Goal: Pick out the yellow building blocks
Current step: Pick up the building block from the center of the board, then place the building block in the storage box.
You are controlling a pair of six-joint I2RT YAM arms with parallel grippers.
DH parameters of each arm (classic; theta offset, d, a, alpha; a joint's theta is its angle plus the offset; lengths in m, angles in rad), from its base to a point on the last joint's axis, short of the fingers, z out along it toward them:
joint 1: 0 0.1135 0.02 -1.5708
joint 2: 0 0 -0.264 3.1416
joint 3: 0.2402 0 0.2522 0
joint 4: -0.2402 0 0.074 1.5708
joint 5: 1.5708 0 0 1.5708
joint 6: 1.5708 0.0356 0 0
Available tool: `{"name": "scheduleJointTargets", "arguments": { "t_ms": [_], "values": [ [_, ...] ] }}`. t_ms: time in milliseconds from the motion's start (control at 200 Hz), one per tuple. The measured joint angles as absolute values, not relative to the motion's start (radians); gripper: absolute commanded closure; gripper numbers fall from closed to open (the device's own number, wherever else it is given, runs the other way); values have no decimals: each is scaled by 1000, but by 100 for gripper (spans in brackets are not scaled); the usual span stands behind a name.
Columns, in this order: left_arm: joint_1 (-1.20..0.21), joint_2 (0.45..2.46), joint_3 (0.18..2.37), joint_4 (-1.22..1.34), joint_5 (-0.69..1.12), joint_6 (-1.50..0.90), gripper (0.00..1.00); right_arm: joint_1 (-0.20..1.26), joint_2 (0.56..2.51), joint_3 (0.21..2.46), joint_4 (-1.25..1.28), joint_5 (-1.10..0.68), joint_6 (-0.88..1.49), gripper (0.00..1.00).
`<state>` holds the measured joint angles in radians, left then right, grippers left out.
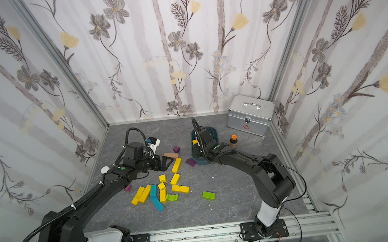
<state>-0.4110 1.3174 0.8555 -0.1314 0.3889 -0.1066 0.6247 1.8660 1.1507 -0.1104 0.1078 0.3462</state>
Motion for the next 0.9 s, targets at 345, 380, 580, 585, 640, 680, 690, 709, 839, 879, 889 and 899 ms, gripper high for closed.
{"name": "scheduleJointTargets", "arguments": {
  "t_ms": [345, 380, 580, 585, 640, 680, 690, 709, 839, 879, 889, 899],
  "values": [
    [-485, 1489, 991, -81, 443, -155, 4, 554, 1982, 1248, -126, 114, 347, 76],
    [-490, 1505, 1000, -76, 447, -158, 4, 549, 1991, 1257, -129, 114, 347, 76],
    [-505, 1563, 1025, -75, 476, -181, 5, 533, 2017, 1272, -150, 125, 347, 76],
    [-505, 1564, 1026, -75, 476, -181, 5, 532, 2017, 1272, -150, 125, 347, 76],
    [-506, 1572, 1033, -85, 479, -184, 5, 520, 2028, 1269, -152, 125, 347, 75],
    [-507, 1578, 1042, -89, 482, -184, 5, 513, 2037, 1267, -151, 125, 347, 76],
    [-507, 1579, 1045, -91, 483, -184, 5, 511, 2039, 1266, -150, 125, 347, 75],
    [-508, 1583, 1050, -95, 483, -183, 5, 508, 2044, 1262, -150, 124, 348, 75],
    [-510, 1594, 1066, -123, 485, -178, 5, 502, 2062, 1246, -149, 109, 355, 74],
    [-509, 1594, 1066, -134, 482, -174, 5, 503, 2067, 1245, -144, 98, 355, 74],
    [-509, 1594, 1066, -136, 482, -172, 5, 503, 2068, 1244, -142, 99, 355, 73],
    [-509, 1594, 1066, -139, 481, -170, 5, 503, 2069, 1243, -139, 99, 355, 73]
  ]
}}
